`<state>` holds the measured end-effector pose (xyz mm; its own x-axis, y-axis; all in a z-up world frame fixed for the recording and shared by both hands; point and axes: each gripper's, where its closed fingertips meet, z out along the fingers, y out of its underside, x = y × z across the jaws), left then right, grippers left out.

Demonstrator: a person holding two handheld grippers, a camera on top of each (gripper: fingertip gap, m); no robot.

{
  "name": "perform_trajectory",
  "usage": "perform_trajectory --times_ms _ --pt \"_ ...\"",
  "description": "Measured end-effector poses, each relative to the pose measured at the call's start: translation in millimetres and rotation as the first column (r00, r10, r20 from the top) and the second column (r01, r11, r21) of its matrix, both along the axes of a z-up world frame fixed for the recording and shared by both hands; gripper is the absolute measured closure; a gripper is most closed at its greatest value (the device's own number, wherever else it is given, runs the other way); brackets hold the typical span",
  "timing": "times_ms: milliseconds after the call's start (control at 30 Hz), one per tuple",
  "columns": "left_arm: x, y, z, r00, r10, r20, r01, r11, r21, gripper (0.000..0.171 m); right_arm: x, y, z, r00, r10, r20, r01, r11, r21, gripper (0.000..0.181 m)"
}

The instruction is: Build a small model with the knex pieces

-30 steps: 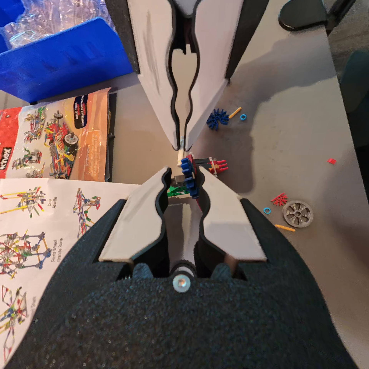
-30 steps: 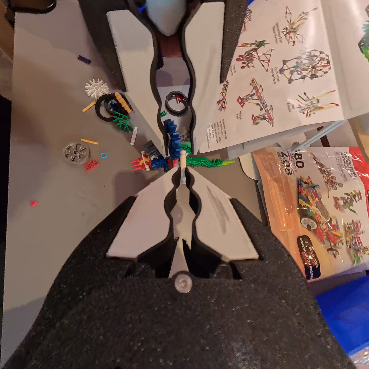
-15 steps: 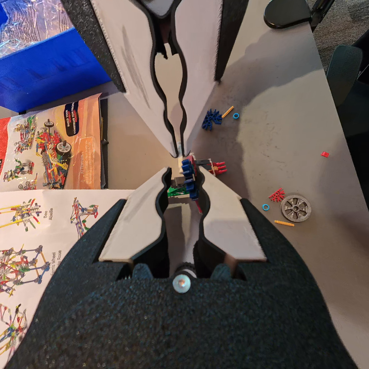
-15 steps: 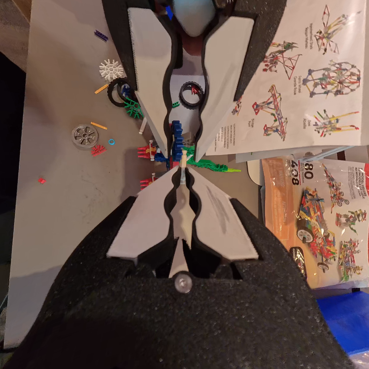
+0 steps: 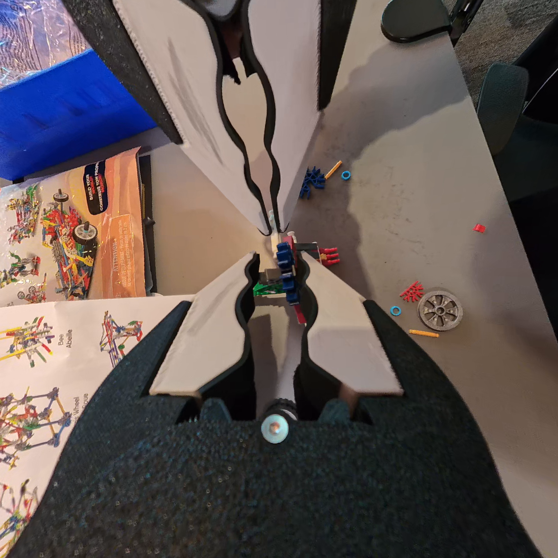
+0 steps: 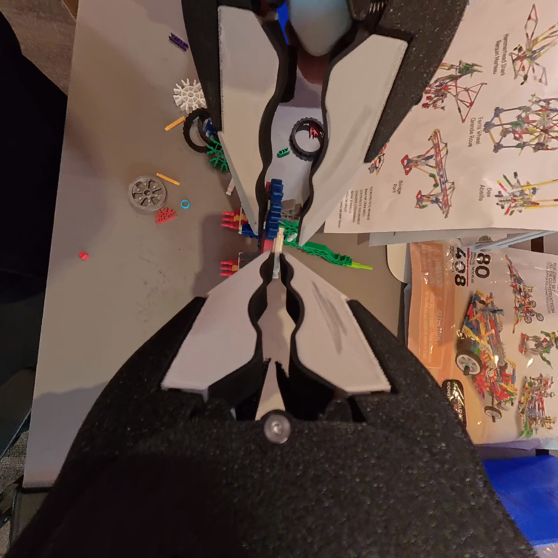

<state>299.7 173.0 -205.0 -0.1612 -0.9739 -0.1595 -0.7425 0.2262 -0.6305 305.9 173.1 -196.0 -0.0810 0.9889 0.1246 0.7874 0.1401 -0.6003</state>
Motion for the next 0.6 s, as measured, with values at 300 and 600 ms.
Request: perform_trajectory --times_ms 300,600 --pt "-1.5 0.9 0.2 1.0 -0.007 -0.014 0.007 0.999 0.052 0.148 -0.2 -5.2 1.8 1.0 0.026 -0.002 -0.026 0.999 -0.022 0.178" --pt "-2.8 0.4 0.1 0.999 -0.031 -0.023 0.032 0.998 0.048 0.149 -2.8 -9.1 3.7 0.996 0.004 -0.086 -0.012 0.995 -0.096 0.177"
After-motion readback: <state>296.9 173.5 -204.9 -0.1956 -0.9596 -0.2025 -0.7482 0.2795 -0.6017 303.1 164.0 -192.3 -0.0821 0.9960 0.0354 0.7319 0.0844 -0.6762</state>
